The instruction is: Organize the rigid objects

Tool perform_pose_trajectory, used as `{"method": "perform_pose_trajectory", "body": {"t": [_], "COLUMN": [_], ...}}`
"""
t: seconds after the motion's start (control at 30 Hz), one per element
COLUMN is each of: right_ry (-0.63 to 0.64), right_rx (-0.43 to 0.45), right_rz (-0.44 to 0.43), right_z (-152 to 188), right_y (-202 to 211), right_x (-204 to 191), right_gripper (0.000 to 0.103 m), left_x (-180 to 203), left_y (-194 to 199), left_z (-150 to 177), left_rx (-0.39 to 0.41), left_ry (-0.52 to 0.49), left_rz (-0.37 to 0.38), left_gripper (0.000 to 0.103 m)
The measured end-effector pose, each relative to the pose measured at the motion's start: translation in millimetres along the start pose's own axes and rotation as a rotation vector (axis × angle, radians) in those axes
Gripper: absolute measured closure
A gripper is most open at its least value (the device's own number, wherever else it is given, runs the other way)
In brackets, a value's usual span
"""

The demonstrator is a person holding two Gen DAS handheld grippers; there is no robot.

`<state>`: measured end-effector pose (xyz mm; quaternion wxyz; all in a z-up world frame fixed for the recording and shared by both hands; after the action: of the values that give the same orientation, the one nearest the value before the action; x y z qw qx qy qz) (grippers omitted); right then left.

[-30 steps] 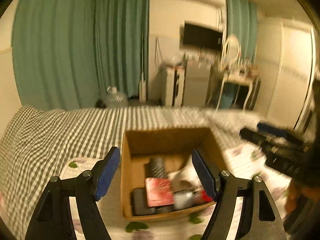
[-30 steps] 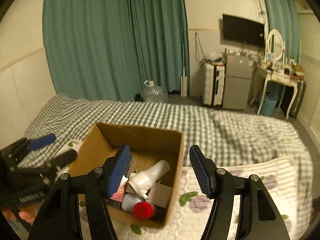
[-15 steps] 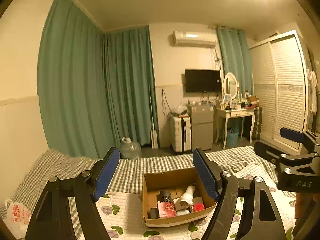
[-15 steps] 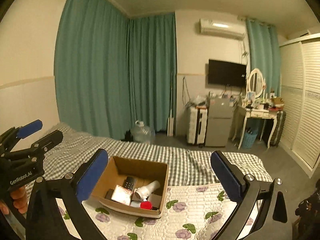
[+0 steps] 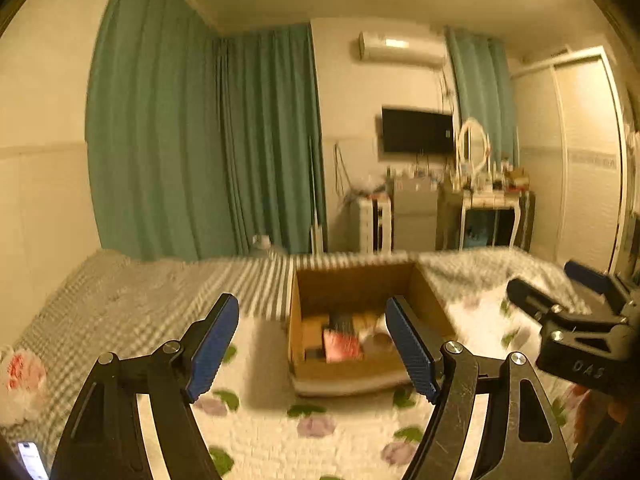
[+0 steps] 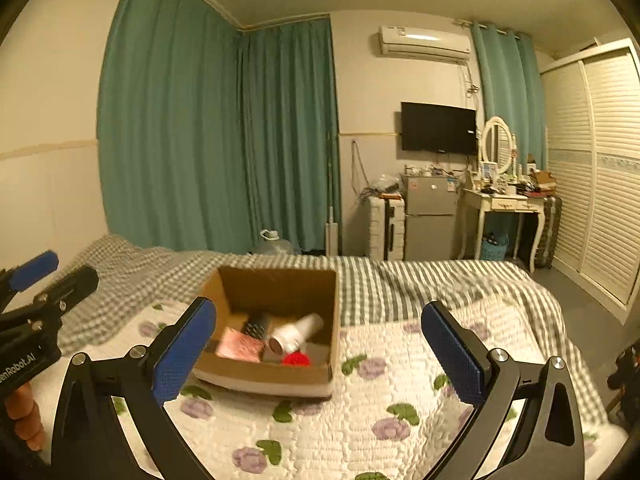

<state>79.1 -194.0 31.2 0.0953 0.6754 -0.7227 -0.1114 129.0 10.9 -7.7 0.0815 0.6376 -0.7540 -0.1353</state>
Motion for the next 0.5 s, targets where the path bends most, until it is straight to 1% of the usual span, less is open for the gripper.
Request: {"method": "perform_pose_trajectory", "body": {"t": [0.1, 0.17, 0.5], "right_ry": [0.011, 0.013, 0.001], "right_rx": [-0.035, -0.049, -0.033], "right_rz": [0.007, 0.008, 0.017], "right_z": [13.9, 17.9, 18.2], "right_y": [-14.3, -20.2, -21.3], "right_x": [-2.7, -2.8, -0.3], "right_gripper": [0.000, 0.000, 0.000], "left_x": [-6.3, -10.1, -14.0], "left_y": [-15.9, -18.8, -13.6], "left_z": [16.3, 20.9, 24.8], "left_rx": [-0.050, -0.061, -0.057], "left_ry": [0.007, 0.022, 0.045], "left_rz": [-0.007, -0.003, 0.009], "left_gripper": [0.024, 0.024, 0.024]}}
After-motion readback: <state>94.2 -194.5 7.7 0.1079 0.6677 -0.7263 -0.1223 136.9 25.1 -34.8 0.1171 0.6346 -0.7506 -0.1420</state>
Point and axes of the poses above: each gripper's, at about its wrist camera, not at the fingertips, and y roughly against the way its jaws point, x to its right, z to its underside, the point moved 3 cm from there along -y, roughly the way its jaws point, and after that the axes turned 6 degrees about z, right-handed, at the moved point
